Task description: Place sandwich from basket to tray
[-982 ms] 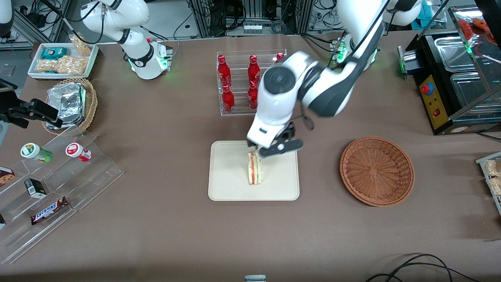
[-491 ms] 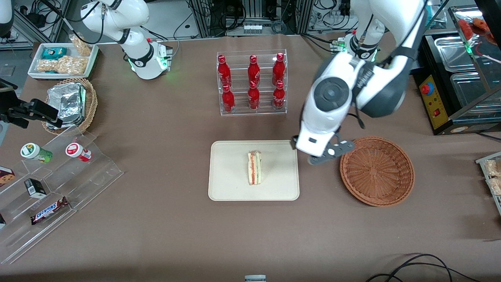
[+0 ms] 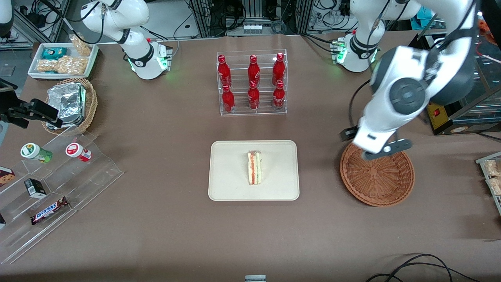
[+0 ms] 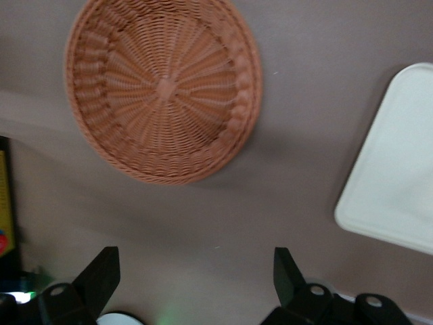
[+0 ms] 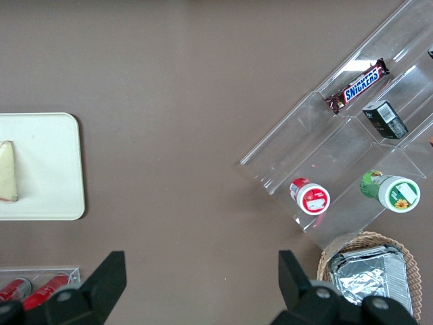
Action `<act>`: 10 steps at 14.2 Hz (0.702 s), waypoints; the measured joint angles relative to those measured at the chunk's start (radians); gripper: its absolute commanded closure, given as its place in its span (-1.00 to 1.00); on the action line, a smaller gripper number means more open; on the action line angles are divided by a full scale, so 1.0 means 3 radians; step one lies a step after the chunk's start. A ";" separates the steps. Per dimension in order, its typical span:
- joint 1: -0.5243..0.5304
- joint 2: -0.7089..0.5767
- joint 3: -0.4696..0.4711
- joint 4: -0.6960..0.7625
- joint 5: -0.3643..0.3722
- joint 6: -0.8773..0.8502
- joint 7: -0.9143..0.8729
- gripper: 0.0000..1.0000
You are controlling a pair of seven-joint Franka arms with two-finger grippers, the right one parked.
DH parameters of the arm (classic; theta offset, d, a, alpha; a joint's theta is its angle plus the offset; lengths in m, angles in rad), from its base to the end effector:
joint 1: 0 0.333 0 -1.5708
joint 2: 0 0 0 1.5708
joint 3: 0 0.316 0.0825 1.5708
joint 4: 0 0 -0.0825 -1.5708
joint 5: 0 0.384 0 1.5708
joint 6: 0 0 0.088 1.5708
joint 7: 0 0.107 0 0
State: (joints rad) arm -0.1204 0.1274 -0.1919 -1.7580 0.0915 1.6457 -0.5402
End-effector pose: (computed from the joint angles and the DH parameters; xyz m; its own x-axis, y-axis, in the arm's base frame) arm 0.5490 -0.1632 0.4722 0.9609 0.2190 -0.1694 0.1894 -0.9662 -0.1748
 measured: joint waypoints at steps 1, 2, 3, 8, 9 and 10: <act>0.0084 -0.0121 0.0001 -0.0064 0.0000 -0.0096 0.0205 -1.00; 0.0155 -0.0226 0.0005 -0.0101 -0.0001 -0.0171 0.0409 -1.00; 0.0215 -0.0323 0.0017 -0.0124 -0.0002 -0.0226 0.0625 -1.00; 0.0456 -0.0605 0.0159 -0.0090 -0.0188 -0.0322 0.1879 -1.00; 0.0461 -0.0620 0.0195 -0.0037 -0.0195 -0.0322 0.2044 -1.00; 0.0462 -0.0624 0.0219 0.0037 -0.0196 -0.0319 0.2135 -1.00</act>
State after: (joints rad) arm 0.0181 -0.0597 -0.1262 -1.7470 0.0327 1.5500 0.1003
